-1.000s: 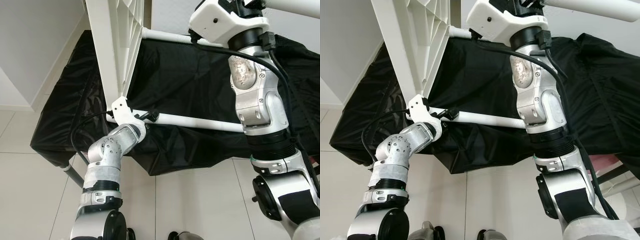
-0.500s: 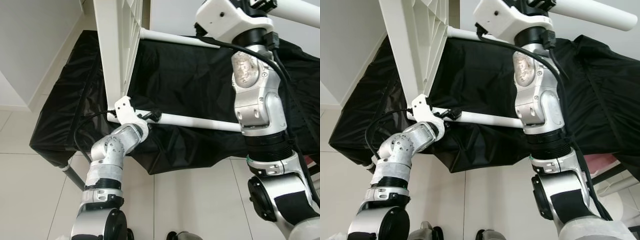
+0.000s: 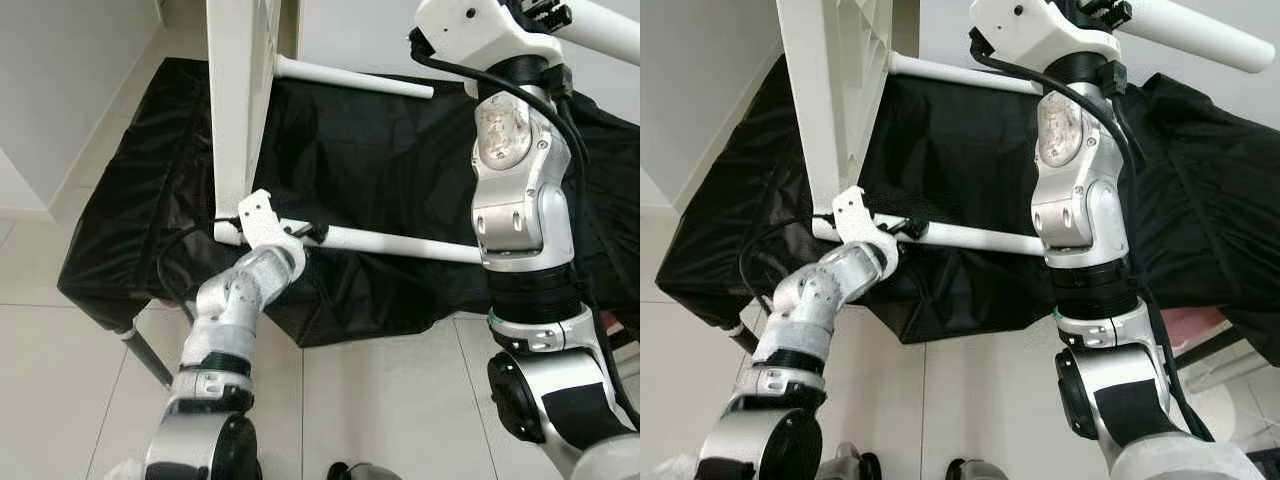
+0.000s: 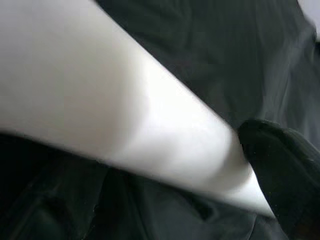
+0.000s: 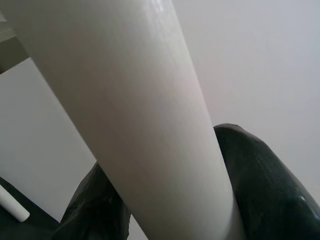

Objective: Building children table

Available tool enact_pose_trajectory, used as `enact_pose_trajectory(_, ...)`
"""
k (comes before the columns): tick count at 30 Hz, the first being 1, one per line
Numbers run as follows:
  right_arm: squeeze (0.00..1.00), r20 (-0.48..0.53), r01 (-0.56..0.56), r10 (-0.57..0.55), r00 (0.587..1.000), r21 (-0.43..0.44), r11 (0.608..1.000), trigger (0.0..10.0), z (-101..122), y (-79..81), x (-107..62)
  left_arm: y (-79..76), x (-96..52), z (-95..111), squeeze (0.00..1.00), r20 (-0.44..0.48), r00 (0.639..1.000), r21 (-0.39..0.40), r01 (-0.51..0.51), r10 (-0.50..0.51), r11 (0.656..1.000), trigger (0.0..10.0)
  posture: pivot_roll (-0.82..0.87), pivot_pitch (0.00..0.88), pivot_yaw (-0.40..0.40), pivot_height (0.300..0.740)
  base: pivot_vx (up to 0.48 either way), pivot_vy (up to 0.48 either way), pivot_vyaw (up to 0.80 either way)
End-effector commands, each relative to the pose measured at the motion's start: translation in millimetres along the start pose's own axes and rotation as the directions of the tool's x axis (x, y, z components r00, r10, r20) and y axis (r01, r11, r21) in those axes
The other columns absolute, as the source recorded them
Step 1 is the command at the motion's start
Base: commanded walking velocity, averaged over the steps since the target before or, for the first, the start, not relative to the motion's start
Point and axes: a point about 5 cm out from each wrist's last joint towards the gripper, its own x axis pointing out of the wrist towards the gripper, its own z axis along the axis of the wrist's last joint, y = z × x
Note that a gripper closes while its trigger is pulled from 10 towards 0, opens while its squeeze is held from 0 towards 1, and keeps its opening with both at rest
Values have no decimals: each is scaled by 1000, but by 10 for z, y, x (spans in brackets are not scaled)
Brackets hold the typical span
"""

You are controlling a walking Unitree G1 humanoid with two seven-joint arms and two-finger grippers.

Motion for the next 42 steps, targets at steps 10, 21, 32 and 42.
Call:
enact_pose_trajectory(10,0,-60,25,-13,998,201,979,0,-42,-139,22,-1140,-105,274,0,191,935,-260,341,-298,903,0,-80,129,-24,740,0,0,0)
enact_pose_trajectory(21,0,-70,16,-1,998,202,979,0,-132,-171,54,-1496,-451,1004,0,441,741,-100,601,-506,793,0,-75,132,-27,740,0,0,0)
enact_pose_trajectory(32,0,-46,22,-12,999,234,972,0,-155,-179,120,-1839,-777,1562,0,535,533,78,742,-656,666,0,-63,118,-45,740,0,0,0)
enact_pose_trajectory(42,0,-336,224,-96,937,368,902,0,-977,162,-386,-2446,-1362,1966,0,510,254,366,801,-822,475,0,-23,95,-55,740,0,0,0)
